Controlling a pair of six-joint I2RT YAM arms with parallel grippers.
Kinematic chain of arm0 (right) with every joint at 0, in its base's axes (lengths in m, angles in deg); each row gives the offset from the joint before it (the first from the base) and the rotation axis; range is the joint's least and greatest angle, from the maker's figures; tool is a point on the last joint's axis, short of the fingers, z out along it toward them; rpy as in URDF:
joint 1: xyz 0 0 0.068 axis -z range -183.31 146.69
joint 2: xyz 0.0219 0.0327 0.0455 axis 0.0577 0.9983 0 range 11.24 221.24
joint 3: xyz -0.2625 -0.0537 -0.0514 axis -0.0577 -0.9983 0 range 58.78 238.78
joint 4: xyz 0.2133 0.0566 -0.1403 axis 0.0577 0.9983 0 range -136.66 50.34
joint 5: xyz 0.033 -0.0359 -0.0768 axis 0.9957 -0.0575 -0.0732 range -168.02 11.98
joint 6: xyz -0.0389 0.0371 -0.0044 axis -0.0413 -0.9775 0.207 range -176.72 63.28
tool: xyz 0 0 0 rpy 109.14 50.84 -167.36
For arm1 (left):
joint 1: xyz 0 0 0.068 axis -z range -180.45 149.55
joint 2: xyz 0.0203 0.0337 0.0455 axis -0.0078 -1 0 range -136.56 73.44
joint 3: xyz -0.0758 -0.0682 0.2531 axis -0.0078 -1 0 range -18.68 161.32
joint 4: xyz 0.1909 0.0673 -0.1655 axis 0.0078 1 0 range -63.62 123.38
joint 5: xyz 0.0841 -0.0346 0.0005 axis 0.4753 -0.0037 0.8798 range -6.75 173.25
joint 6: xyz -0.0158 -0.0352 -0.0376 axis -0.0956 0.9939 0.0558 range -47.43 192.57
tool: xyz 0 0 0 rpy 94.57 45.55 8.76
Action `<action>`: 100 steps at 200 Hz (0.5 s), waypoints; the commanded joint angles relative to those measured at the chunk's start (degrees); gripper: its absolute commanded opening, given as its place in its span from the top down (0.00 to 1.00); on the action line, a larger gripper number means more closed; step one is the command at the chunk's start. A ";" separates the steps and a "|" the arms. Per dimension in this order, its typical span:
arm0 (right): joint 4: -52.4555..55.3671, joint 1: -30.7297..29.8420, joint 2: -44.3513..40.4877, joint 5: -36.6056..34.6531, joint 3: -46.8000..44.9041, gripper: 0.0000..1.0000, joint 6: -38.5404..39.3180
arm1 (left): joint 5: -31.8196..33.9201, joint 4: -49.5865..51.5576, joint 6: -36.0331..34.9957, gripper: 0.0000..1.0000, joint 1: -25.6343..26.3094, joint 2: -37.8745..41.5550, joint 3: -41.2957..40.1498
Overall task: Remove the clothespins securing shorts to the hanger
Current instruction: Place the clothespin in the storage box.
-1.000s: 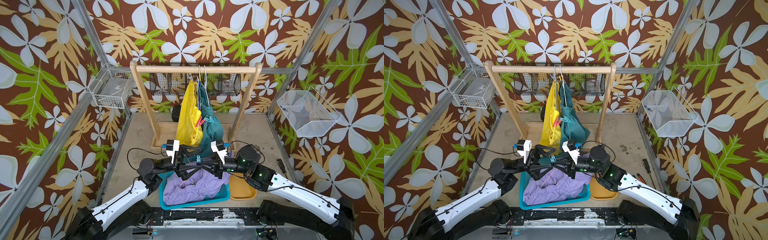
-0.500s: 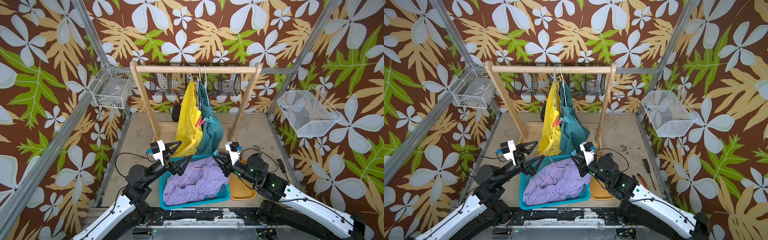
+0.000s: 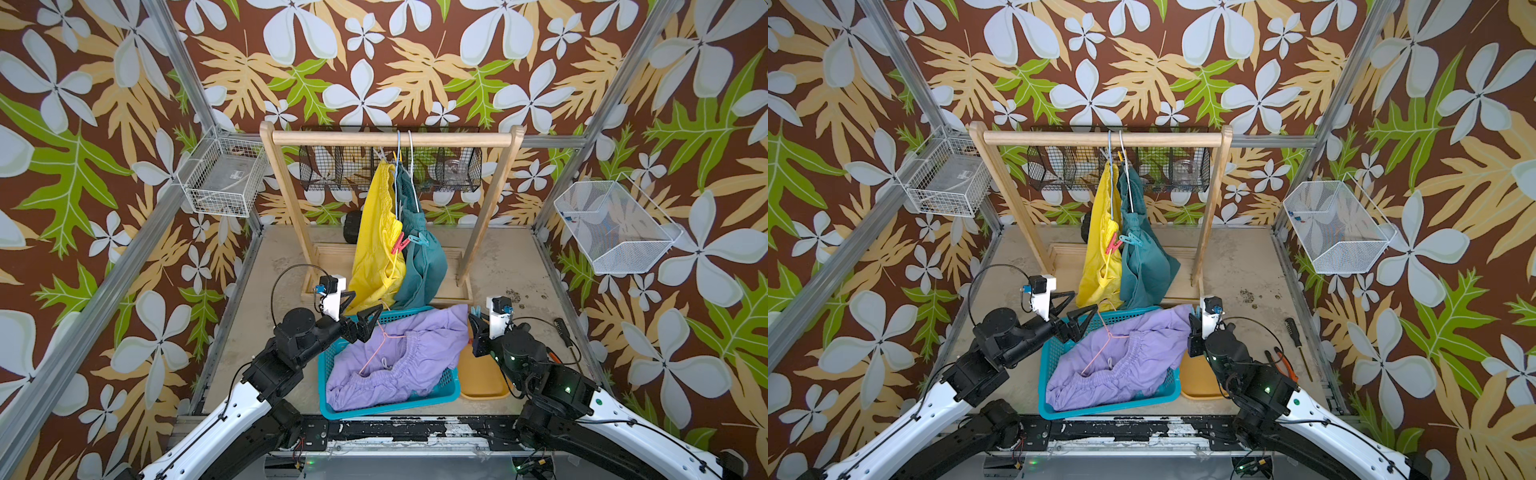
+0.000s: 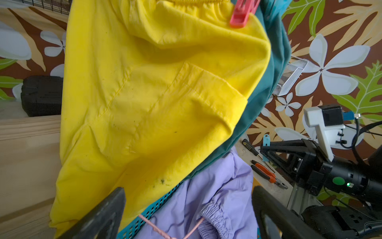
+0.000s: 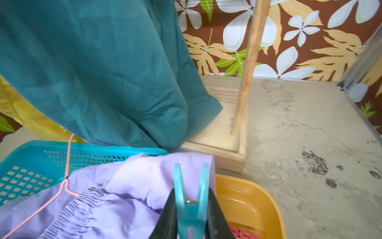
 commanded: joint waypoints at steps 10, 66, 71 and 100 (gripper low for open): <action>3.91 -0.06 -1.61 -4.85 -1.90 0.83 -5.73 | -3.39 2.47 1.48 0.06 -0.06 -2.53 0.99; 8.58 -0.06 4.94 -4.91 -0.54 0.84 -11.29 | -1.62 2.77 6.17 0.12 -0.01 -2.79 -0.47; 9.01 -0.11 5.57 -4.75 -0.51 0.84 -11.80 | -1.45 2.59 7.19 0.14 -0.01 -2.68 -0.82; 9.78 -0.06 9.72 -0.88 -1.04 0.83 -15.59 | 0.71 2.18 11.94 0.16 0.01 -1.46 -3.30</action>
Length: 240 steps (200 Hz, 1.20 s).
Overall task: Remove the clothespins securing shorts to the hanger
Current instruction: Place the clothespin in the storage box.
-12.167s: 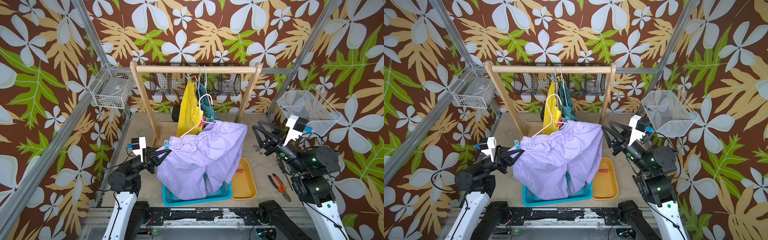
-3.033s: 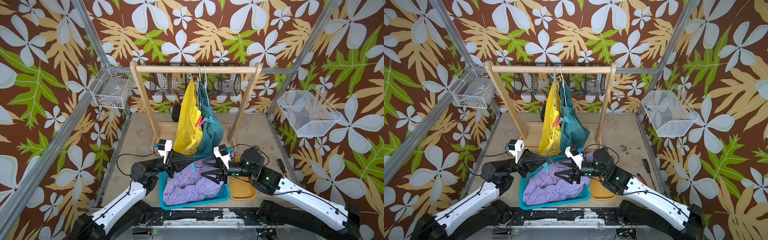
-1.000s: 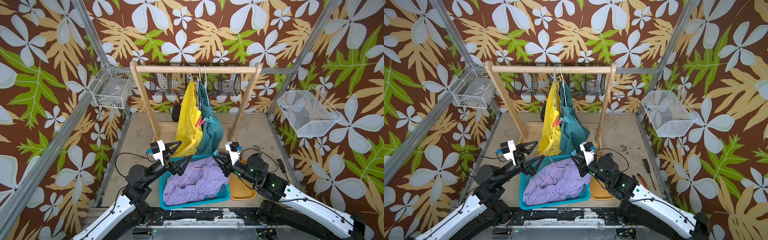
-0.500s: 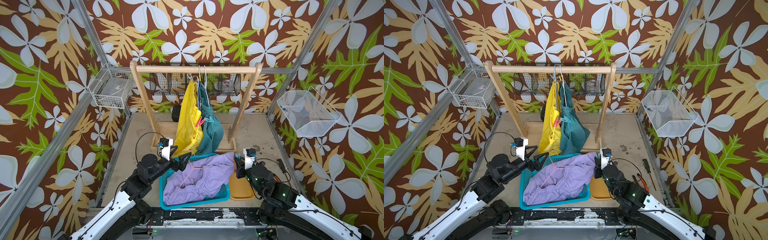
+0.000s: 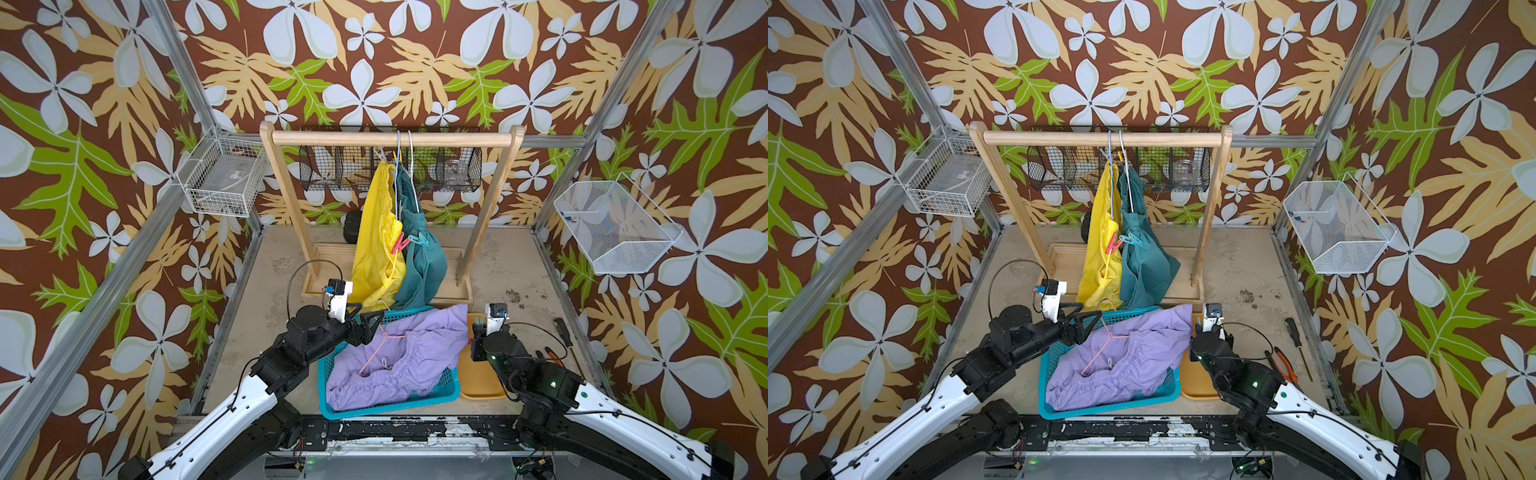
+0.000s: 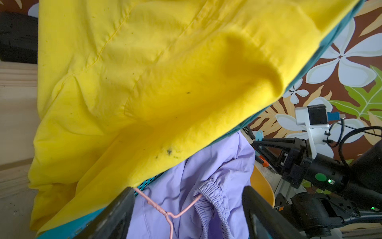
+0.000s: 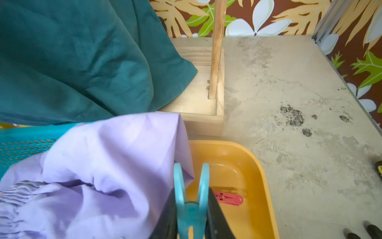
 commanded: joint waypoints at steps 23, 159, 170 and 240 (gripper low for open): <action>1.92 -0.08 5.11 5.26 -1.30 0.80 -7.15 | 3.81 -2.25 7.54 0.16 -0.01 2.88 -3.98; -0.05 -0.09 3.45 11.01 -4.62 0.57 -8.94 | 2.47 -9.56 15.40 0.26 0.07 1.65 -10.62; -0.22 -0.08 0.60 10.94 -4.35 0.57 -8.48 | 2.18 -9.88 15.96 0.31 0.15 1.38 -10.63; 1.74 -0.13 -11.46 5.28 -1.09 0.56 -2.24 | 8.54 -8.38 23.20 0.38 5.08 -4.59 -9.31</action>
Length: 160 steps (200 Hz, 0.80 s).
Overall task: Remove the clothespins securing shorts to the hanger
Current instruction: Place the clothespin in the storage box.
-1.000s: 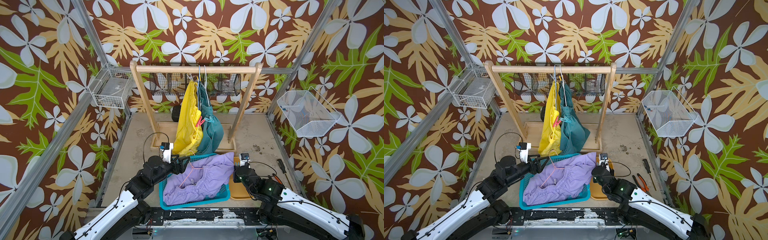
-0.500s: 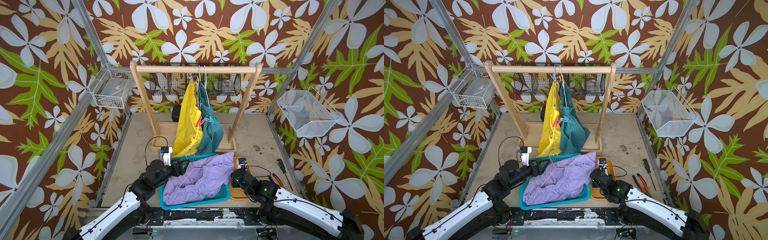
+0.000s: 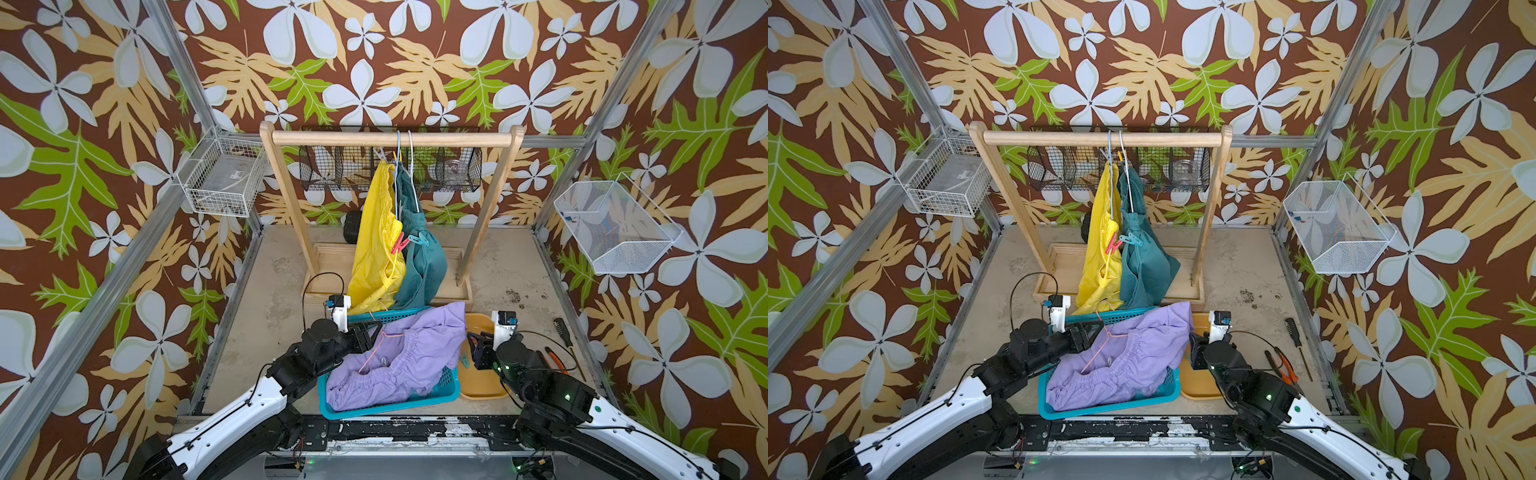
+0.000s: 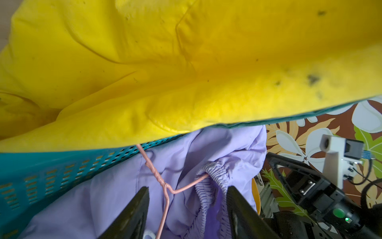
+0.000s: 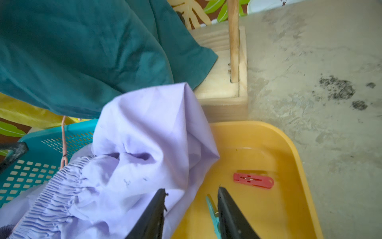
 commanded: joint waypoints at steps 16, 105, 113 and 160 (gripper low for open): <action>-0.53 -0.12 0.41 -1.44 2.67 0.56 4.68 | 4.97 0.34 6.52 0.38 2.22 -1.59 1.33; -13.89 -0.09 5.39 5.35 1.42 0.55 10.04 | 20.57 5.32 15.15 0.46 11.89 -9.53 5.51; -14.12 -0.12 5.35 5.61 1.09 0.55 9.99 | 21.21 6.38 15.25 0.46 11.87 -9.48 5.96; -14.23 -0.14 3.95 5.72 0.07 0.55 10.29 | 23.88 7.93 15.58 0.47 11.87 -15.37 7.66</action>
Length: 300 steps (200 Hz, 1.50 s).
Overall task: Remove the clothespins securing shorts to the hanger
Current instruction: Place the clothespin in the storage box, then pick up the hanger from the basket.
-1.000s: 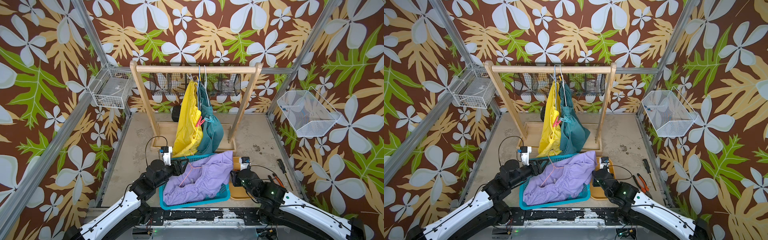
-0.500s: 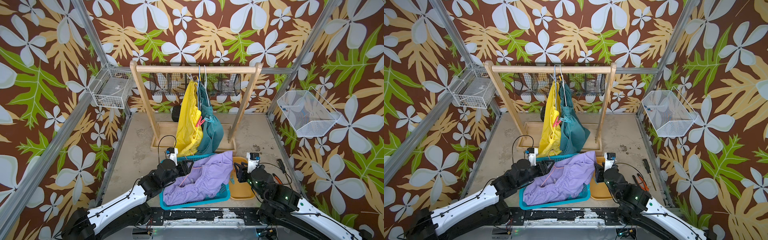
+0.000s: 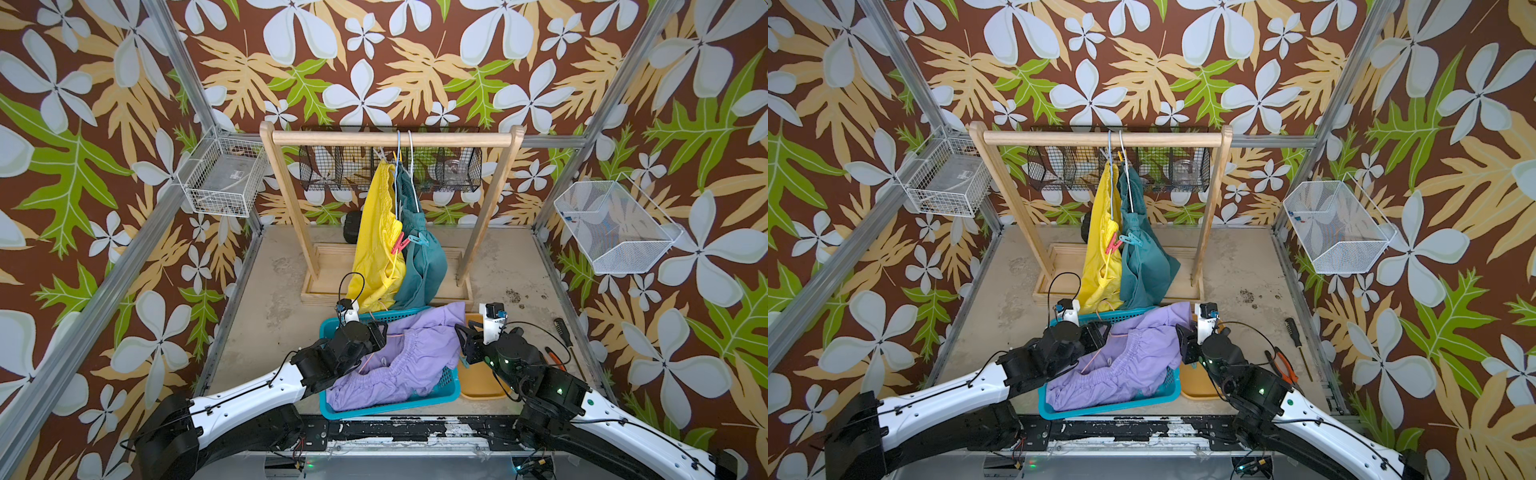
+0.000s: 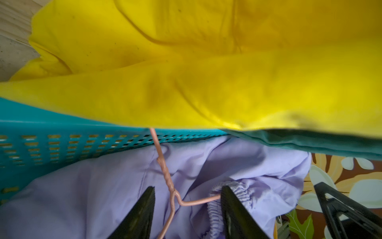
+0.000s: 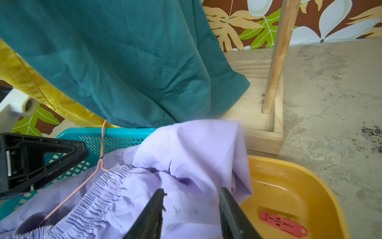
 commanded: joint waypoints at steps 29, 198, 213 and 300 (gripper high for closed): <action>-1.13 -0.12 -2.94 0.36 -0.17 0.54 1.37 | 3.42 -0.40 1.43 0.49 0.09 -5.53 1.77; -5.20 -0.10 -7.47 7.07 -0.23 0.54 2.75 | 6.43 -5.37 -0.55 1.00 0.06 0.52 4.28; -7.55 -0.05 -9.34 8.79 0.04 0.54 3.35 | 6.76 -5.60 -1.42 1.00 0.08 4.13 4.93; -11.70 -0.12 -7.38 13.47 7.42 0.46 11.60 | -0.74 -15.21 -37.80 1.00 0.05 13.51 13.64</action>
